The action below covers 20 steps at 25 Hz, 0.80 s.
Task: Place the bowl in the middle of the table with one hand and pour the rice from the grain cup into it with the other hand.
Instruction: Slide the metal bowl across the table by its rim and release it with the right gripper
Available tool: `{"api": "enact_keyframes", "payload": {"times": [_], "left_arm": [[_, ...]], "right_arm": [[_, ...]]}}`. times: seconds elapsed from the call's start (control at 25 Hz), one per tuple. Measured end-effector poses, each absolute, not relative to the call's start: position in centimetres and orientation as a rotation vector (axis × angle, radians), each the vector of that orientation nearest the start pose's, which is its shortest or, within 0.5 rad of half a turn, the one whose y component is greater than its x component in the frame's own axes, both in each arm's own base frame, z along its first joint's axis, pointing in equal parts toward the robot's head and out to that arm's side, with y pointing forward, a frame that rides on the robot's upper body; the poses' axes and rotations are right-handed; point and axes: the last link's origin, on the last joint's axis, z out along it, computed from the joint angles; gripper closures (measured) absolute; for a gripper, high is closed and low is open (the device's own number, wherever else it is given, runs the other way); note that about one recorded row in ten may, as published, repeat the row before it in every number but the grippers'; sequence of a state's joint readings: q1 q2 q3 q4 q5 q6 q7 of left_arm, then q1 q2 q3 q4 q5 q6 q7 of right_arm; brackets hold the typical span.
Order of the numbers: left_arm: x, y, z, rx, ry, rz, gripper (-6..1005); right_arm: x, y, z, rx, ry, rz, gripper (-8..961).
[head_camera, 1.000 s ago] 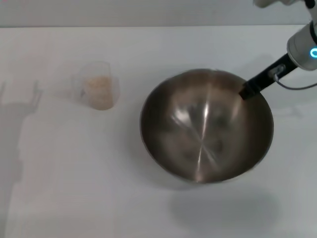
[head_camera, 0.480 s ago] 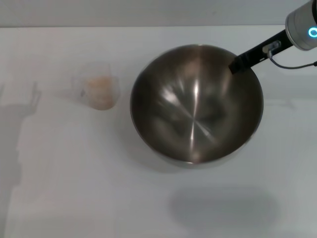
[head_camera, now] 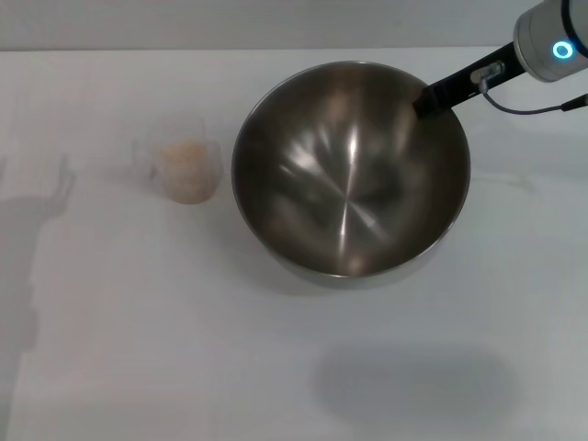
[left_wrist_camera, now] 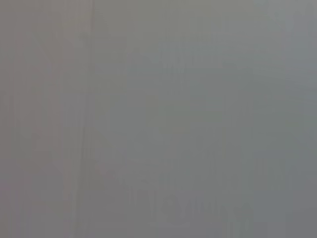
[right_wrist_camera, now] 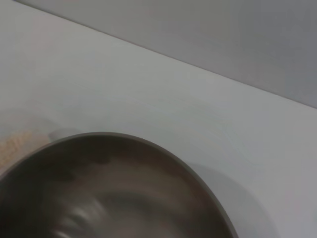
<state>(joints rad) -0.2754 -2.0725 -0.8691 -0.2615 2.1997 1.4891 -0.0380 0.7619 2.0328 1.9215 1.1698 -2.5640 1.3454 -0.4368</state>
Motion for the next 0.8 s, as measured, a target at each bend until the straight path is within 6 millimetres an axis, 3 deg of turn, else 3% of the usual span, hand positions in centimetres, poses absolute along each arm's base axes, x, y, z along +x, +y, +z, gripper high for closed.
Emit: {"api": "enact_keyframes", "payload": {"times": [0.4, 0.8], "left_arm": [[-32.9, 27.8, 2.3, -1.325, -0.362, -0.825, 251], [-33.0, 27.6, 2.4, -1.322, -0.362, -0.831, 259]], "right_arm": [[16.8, 42.6, 1.0, -2.361, 1.091, -0.186, 925], [17.3, 42.5, 0.6, -2.356, 1.123, -0.212, 923]]}}
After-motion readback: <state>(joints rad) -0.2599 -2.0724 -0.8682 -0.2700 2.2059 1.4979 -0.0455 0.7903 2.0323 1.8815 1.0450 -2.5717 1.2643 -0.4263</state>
